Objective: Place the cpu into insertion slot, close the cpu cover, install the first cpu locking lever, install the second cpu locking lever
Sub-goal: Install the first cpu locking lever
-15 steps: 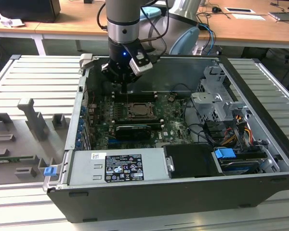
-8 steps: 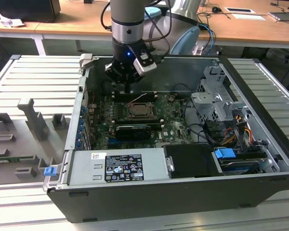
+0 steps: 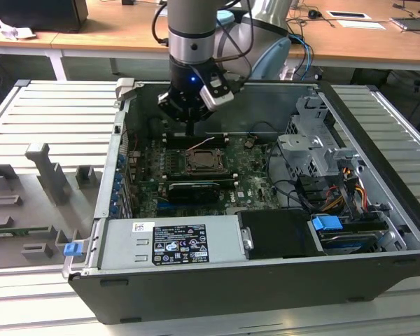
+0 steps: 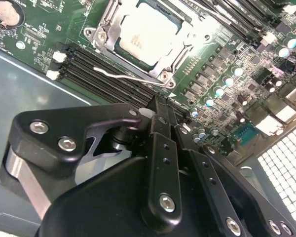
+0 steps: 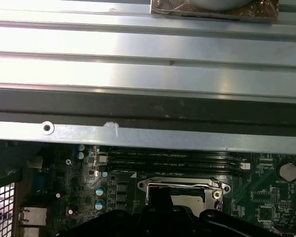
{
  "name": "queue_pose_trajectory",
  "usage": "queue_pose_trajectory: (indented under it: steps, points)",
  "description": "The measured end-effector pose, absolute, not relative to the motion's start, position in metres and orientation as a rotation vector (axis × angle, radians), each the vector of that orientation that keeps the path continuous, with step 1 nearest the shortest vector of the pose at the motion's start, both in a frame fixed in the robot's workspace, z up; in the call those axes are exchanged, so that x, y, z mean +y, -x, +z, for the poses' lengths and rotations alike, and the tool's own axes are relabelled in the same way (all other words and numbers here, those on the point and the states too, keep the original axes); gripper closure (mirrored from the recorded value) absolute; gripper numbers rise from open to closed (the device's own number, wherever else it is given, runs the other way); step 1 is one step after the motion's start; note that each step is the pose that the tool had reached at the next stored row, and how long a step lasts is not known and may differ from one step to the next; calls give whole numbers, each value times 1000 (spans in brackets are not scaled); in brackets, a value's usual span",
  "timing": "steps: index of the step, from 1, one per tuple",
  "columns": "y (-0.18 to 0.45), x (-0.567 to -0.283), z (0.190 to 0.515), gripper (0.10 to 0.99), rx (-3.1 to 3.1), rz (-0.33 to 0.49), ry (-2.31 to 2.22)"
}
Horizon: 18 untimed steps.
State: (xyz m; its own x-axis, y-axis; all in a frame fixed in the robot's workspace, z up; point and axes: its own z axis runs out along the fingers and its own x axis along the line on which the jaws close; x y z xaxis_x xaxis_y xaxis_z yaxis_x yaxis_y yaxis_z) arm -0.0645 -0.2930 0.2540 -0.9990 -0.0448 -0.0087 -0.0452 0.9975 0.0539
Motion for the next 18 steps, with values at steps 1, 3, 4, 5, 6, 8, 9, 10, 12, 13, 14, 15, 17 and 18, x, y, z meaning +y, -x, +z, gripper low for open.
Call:
queue_pose_trajectory:
  steps: [1, 3, 4, 5, 6, 8, 9, 10, 12, 13, 14, 15, 17, 18]
  points:
    - [64, -293, 254, 980, 3132, 85, 71]
    - [62, -293, 254, 980, 3132, 85, 71]
    - [62, -293, 254, 980, 3132, 85, 71]
    - [61, -293, 253, 980, 3132, 85, 71]
    - [61, -293, 253, 980, 3132, 85, 71]
    - [60, -293, 253, 980, 3132, 85, 71]
    - [60, -293, 253, 980, 3132, 85, 71]
    - [60, -293, 253, 980, 3132, 85, 71]
    - [60, -293, 253, 980, 3132, 85, 71]
    - [59, -293, 253, 980, 3132, 85, 71]
    - [59, -293, 253, 980, 3132, 85, 71]
    - [59, -293, 252, 980, 3132, 85, 71]
    - [59, -293, 252, 980, 3132, 85, 71]
    - [59, -293, 252, 980, 3132, 85, 71]
